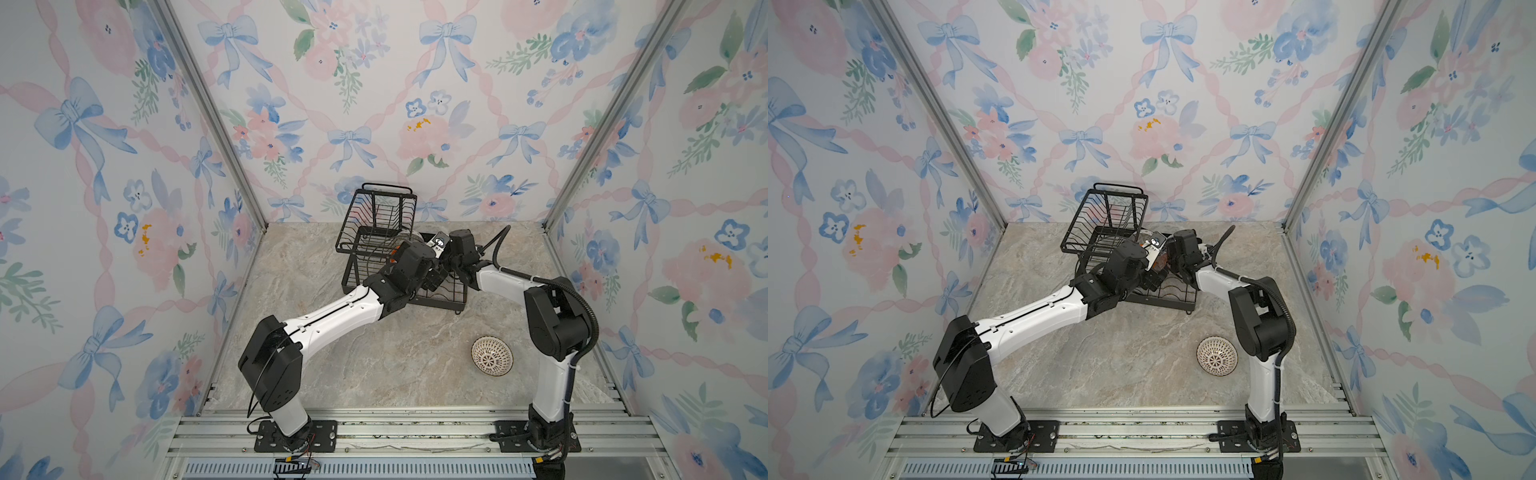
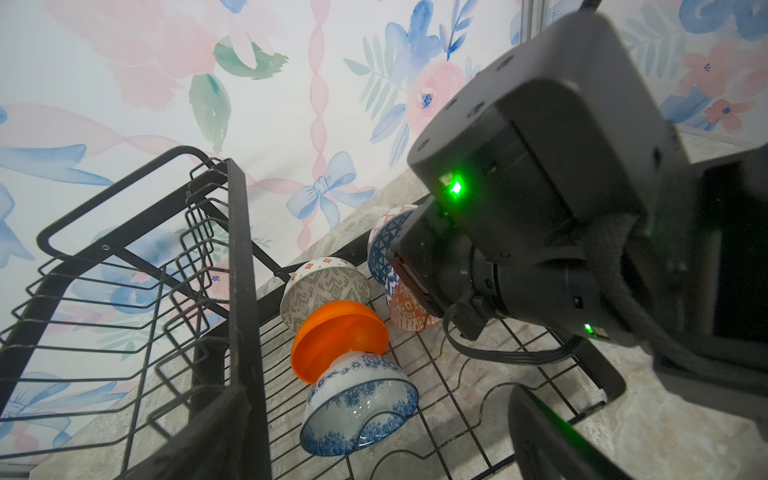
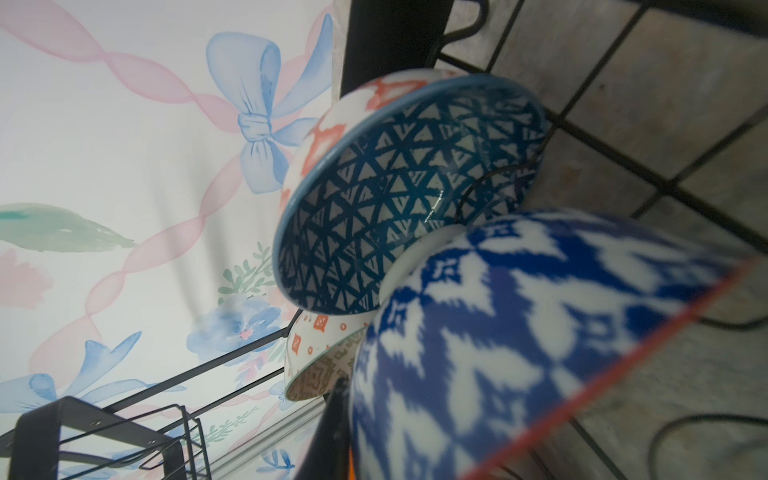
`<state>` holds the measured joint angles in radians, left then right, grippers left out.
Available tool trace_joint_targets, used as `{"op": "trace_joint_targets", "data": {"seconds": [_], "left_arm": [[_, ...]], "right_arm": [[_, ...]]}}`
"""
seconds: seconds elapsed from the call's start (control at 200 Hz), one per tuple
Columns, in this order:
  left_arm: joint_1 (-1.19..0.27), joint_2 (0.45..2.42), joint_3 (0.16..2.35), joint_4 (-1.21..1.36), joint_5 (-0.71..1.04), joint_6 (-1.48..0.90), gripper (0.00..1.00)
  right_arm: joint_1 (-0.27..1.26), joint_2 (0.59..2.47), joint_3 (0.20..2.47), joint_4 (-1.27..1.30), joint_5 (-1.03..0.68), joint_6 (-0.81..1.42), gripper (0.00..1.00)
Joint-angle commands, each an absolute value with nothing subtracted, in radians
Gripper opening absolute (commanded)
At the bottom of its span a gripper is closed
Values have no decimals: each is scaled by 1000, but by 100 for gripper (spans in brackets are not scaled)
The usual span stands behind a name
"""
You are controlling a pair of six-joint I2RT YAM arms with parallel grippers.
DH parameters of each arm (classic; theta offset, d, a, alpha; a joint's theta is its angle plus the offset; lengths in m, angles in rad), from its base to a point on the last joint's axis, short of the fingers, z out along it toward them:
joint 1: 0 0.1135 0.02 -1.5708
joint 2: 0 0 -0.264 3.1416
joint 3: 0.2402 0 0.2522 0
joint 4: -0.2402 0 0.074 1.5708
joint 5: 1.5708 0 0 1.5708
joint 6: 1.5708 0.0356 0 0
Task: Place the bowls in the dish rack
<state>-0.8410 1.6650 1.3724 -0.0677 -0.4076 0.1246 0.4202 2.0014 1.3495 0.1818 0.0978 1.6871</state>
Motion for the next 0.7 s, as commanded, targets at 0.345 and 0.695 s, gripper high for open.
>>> {"op": "trace_joint_targets", "data": {"seconds": [0.345,0.695], "left_arm": [[-806,1674,1350,-120,-419,82,98],[-804,1677,1348,-121,-417,82,98]], "right_arm": [[431,2045,1305,-95,22,1703,20],[425,2046,1297,-74,6,1706,25]]}}
